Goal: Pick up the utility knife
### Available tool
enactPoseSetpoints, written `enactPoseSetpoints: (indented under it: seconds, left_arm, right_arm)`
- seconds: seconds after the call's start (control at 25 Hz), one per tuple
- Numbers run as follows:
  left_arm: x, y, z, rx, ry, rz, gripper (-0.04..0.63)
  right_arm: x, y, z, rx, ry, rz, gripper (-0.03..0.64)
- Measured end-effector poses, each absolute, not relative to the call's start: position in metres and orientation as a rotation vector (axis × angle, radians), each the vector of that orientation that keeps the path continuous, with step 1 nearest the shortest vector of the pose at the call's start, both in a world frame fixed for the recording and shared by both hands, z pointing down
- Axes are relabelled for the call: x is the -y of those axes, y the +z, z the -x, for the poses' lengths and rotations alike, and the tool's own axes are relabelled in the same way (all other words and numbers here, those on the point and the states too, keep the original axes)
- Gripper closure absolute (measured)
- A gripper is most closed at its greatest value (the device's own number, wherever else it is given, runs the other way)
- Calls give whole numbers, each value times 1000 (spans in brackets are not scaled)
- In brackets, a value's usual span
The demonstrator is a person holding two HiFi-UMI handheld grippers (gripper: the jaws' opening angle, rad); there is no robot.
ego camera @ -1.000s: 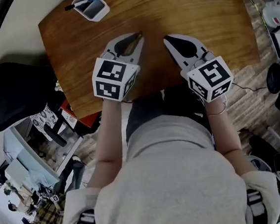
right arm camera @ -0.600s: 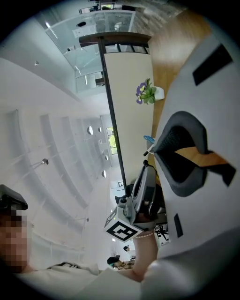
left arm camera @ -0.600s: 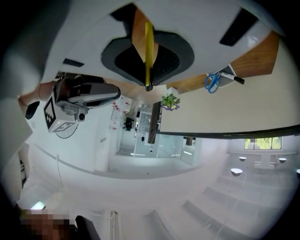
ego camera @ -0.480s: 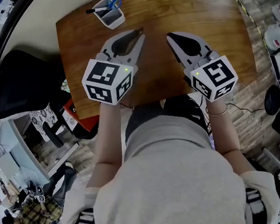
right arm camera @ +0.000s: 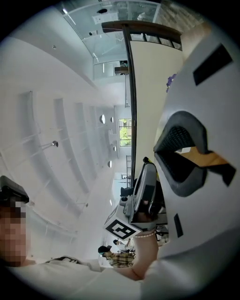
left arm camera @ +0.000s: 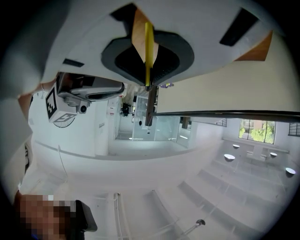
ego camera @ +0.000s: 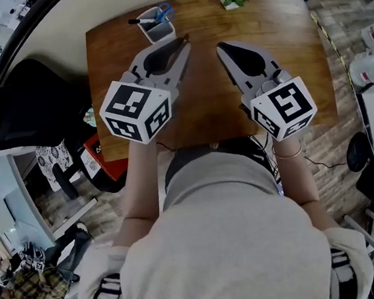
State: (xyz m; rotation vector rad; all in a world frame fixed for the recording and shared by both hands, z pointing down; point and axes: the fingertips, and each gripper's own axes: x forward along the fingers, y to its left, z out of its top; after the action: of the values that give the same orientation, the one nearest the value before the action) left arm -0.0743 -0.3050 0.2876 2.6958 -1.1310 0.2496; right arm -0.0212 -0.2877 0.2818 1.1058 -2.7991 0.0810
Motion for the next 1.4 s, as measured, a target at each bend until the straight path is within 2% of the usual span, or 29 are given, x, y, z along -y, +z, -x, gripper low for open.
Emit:
enactPoseSetpoints:
  seconds: [0.68,1.4]
  left_arm:
    - [291,285,91,1225,142,-2703,531]
    - [279,305,74,1170,115,-2711,531]
  right_arm:
    - [282,272,47,2855,20,-1030,604]
    - [271,295,47,2831,121,-1026,604]
